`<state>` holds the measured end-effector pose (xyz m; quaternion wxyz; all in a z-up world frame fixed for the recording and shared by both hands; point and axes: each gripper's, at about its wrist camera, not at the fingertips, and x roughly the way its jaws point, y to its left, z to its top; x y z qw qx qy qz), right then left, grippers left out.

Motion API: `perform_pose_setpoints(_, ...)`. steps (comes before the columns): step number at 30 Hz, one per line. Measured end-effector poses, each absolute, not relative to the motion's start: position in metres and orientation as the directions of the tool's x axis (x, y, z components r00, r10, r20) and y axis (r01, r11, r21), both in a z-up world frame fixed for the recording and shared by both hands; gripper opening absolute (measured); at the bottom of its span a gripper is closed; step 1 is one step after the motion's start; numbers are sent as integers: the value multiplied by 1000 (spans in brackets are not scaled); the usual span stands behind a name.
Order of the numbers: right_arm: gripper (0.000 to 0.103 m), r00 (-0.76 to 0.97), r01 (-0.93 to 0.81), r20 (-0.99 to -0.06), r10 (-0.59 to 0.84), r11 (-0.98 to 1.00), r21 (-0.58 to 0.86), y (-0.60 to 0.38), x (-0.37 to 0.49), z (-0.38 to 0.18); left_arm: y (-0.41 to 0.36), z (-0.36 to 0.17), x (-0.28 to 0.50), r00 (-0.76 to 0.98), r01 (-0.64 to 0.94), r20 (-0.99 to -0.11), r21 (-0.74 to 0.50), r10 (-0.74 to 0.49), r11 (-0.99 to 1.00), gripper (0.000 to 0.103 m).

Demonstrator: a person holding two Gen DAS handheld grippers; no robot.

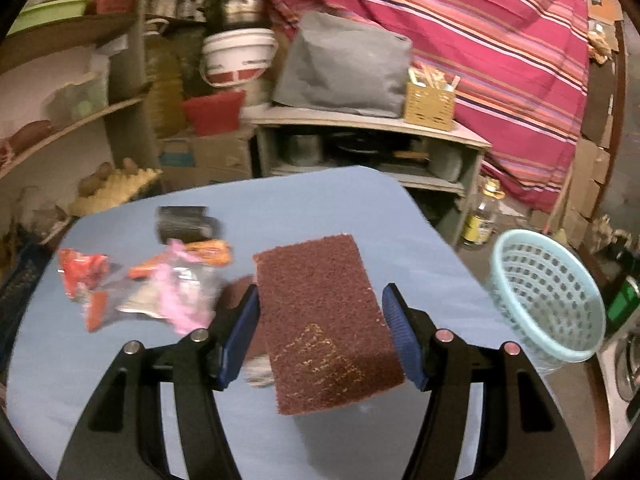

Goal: Collect trash
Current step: 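Lift both held items and carry them over the light blue basket, then open the left tool to drop the scouring pad into the basket, then open the right tool to drop the brown paper into the basket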

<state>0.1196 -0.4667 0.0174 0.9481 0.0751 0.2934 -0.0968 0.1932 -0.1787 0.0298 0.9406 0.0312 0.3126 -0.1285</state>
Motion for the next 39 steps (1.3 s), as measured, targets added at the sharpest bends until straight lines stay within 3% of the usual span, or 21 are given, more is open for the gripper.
perform_pose_setpoints(4, 31, 800, 269, -575, -172, 959, 88, -494, 110, 10, -224, 26, 190, 761, 328, -595, 9, -258, 945, 62)
perform_pose_setpoints(14, 31, 793, 321, -583, -176, 934, 154, -538, 98, -5, -343, 13, 188, 677, 483, -612, -49, -409, 874, 62)
perform_pose_setpoints(27, 31, 775, 392, -595, -212, 900, 190, -569, 96, -13, -412, 3, 212, 618, 566, -624, -69, -478, 822, 63)
perform_pose_setpoints(28, 31, 776, 393, -595, -210, 898, 195, -569, 96, -13, -412, 4, 212, 614, 568, -624, -77, -484, 819, 65)
perform_pose_setpoints(29, 31, 778, 391, -594, -206, 898, 200, -569, 97, -13, -411, 5, 213, 611, 567, -622, -87, -489, 819, 75)
perform_pose_setpoints(31, 31, 778, 385, -595, -202, 902, 196, -566, 100, -14, -405, 10, 216, 618, 555, -608, -111, -498, 824, 85)
perform_pose_setpoints(39, 31, 780, 343, -601, -172, 921, 183, -547, 120, -13, -365, 20, 220, 666, 509, -600, -70, -444, 858, 87)
